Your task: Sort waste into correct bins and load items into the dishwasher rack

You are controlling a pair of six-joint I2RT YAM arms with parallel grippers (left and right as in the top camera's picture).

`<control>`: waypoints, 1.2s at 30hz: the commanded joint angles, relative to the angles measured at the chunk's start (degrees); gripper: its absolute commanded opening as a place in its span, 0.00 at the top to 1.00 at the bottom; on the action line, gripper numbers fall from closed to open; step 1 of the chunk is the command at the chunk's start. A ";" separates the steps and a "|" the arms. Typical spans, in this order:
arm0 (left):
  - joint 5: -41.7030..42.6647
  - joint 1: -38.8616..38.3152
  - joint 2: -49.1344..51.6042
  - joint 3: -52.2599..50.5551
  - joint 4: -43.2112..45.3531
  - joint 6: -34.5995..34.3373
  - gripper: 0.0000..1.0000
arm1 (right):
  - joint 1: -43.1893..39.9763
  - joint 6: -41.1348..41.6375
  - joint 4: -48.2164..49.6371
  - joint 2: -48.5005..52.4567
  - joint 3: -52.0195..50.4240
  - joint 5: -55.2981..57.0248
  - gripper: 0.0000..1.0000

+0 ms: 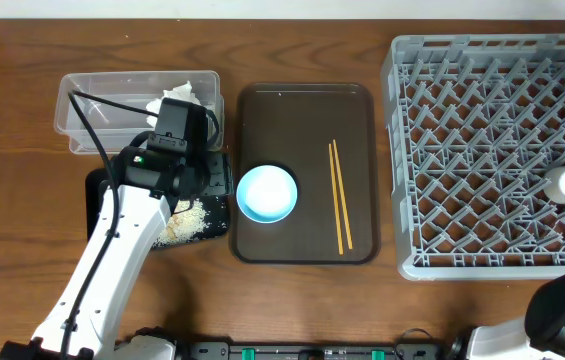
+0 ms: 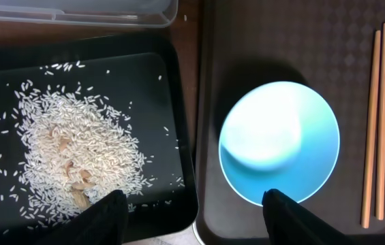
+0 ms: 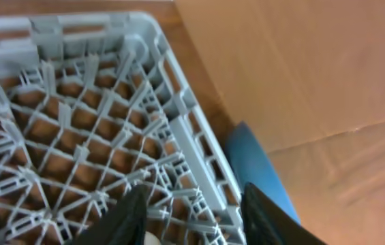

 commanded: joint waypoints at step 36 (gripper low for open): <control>-0.92 0.28 -0.20 0.33 -0.17 0.31 0.34 | -32.22 -6.47 1.68 11.50 4.55 -33.70 0.30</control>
